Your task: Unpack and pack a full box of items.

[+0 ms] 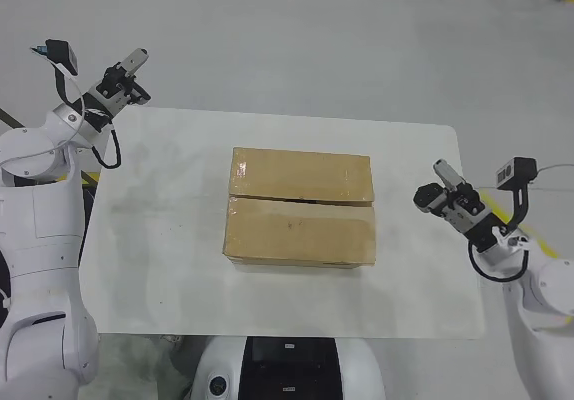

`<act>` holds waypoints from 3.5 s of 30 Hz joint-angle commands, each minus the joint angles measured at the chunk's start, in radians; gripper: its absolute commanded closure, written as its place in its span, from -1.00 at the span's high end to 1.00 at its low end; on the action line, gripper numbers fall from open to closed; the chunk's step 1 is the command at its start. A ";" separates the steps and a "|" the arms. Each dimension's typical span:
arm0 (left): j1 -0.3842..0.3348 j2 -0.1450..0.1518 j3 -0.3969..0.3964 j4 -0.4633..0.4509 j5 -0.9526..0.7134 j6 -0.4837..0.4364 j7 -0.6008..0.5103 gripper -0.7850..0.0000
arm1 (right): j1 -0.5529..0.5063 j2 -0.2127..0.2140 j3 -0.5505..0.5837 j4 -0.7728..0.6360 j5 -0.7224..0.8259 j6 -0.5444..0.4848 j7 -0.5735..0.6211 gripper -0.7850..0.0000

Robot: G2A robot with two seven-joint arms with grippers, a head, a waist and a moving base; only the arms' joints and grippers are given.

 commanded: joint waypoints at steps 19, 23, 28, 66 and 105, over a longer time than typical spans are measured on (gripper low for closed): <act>0.000 0.000 0.000 0.000 0.000 0.000 0.000 1.00 | 0.049 0.014 -0.085 0.028 0.010 -0.025 0.224 1.00; 0.000 0.000 0.000 0.000 0.000 0.000 0.000 1.00 | 0.049 0.014 -0.085 0.028 0.010 -0.025 0.224 1.00; 0.000 0.000 0.000 0.000 0.000 0.000 0.000 1.00 | 0.049 0.014 -0.085 0.028 0.010 -0.025 0.224 1.00; 0.000 0.000 0.000 0.000 0.000 0.000 0.000 1.00 | 0.090 0.024 -0.180 0.202 -0.041 -0.193 0.213 1.00; 0.000 0.000 0.000 0.000 0.000 0.000 0.000 1.00 | 0.026 0.050 -0.169 0.057 0.158 -0.253 0.507 1.00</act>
